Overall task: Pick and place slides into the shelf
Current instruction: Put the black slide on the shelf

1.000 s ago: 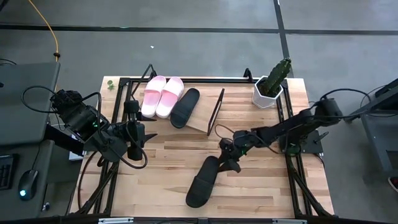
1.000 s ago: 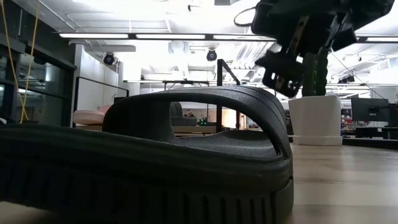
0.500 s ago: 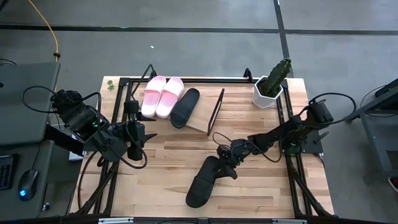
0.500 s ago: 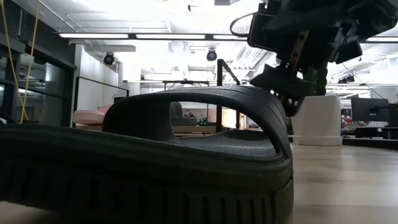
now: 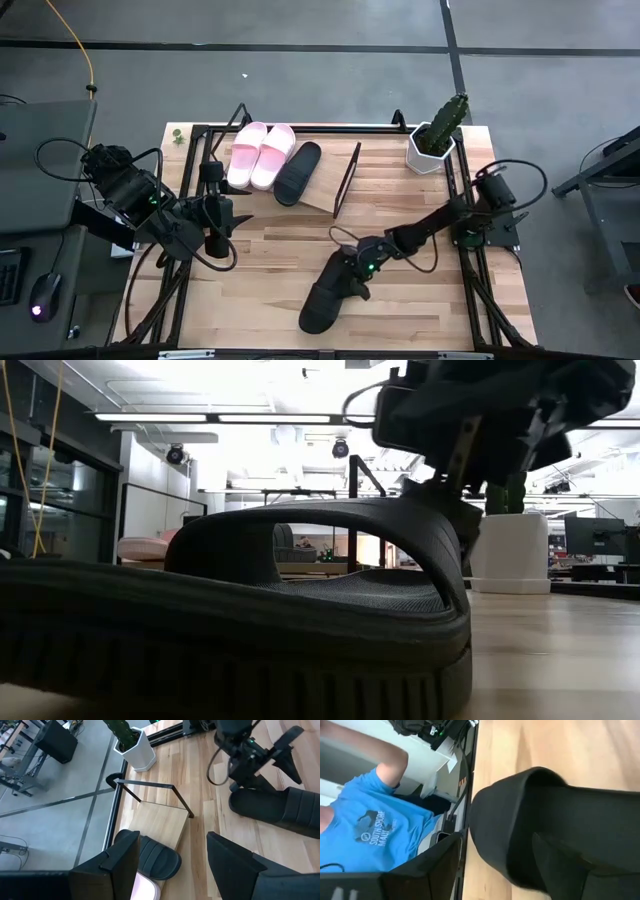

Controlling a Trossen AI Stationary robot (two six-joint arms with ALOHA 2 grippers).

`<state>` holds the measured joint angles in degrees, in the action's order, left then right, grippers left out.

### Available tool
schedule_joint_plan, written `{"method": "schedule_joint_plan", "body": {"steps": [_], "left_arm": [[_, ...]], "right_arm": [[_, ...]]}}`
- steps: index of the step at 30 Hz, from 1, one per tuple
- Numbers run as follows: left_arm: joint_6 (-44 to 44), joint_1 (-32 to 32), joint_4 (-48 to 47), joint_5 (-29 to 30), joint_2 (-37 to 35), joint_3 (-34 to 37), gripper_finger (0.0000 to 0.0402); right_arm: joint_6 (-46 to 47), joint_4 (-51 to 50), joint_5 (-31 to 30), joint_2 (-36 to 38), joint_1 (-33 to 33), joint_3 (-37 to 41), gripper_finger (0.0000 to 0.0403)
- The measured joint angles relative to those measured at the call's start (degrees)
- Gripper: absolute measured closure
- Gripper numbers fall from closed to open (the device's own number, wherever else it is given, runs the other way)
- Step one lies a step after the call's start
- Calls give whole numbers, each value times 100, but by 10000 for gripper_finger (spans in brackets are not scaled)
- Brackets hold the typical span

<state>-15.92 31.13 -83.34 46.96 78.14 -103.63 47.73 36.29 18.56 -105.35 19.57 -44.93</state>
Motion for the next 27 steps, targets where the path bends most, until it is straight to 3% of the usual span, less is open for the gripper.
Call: {"method": "schedule_joint_plan", "body": {"steps": [8, 27], "left_arm": [[0, 1, 2, -2, 1, 0, 191], [-42, 1, 14, -2, -1, 0, 191]], "right_arm": [[-153, -80, 125, -191, -2, -269, 164], [-117, -349, -385, -191, 171, -265, 164]]}}
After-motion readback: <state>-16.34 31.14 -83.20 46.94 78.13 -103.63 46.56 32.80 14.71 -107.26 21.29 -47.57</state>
